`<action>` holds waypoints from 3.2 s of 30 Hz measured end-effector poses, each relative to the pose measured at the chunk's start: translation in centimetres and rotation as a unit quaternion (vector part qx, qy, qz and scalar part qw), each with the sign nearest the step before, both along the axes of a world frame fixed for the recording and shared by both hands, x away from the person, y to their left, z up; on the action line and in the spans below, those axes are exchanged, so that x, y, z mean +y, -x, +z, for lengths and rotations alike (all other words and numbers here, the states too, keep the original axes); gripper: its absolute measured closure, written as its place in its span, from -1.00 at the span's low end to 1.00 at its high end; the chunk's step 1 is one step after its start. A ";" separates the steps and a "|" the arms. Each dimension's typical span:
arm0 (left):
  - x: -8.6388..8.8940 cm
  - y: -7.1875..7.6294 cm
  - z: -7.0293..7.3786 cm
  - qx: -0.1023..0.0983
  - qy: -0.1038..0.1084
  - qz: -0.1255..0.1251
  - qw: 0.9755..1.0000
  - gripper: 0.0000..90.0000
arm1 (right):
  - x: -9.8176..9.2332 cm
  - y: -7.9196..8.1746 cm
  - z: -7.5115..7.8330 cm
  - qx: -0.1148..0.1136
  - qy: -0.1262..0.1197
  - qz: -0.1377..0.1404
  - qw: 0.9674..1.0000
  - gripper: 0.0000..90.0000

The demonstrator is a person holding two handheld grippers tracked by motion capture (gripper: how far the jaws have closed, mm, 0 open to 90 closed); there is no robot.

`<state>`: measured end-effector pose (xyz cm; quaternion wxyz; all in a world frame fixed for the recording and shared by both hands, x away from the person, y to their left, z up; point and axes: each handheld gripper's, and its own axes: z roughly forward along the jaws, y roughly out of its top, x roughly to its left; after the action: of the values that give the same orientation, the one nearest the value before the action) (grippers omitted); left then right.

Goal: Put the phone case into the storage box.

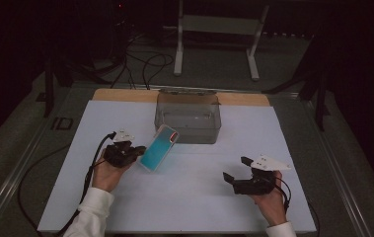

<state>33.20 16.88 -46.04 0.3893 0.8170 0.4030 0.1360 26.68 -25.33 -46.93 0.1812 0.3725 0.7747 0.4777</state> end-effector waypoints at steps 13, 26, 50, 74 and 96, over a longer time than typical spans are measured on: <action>-0.3 0.5 0.5 -0.033 0.018 0.023 0.999 0.98 | 1.2 -1.3 1.2 0.000 -0.014 0.015 1.000 -0.79; -0.9 0.7 1.5 -0.061 0.024 0.027 0.998 0.98 | 3.6 -2.4 2.5 -0.006 -0.023 0.020 1.000 -0.78; -3.0 1.0 2.9 -0.109 0.026 0.026 0.993 0.98 | 7.8 -4.2 4.7 0.023 -0.065 0.055 0.996 -0.70; -4.4 2.2 3.9 -0.147 0.030 0.008 0.989 0.98 | 11.4 -5.6 5.1 0.027 -0.075 0.080 0.994 -0.30; -5.2 3.2 4.4 -0.170 0.046 0.016 0.984 0.98 | 12.5 -5.7 5.6 0.058 -0.141 0.074 0.986 0.57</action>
<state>30.04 11.71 -41.69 0.4874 0.7566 0.3496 0.2602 32.43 -12.79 -41.36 0.0456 0.3632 0.7342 0.5718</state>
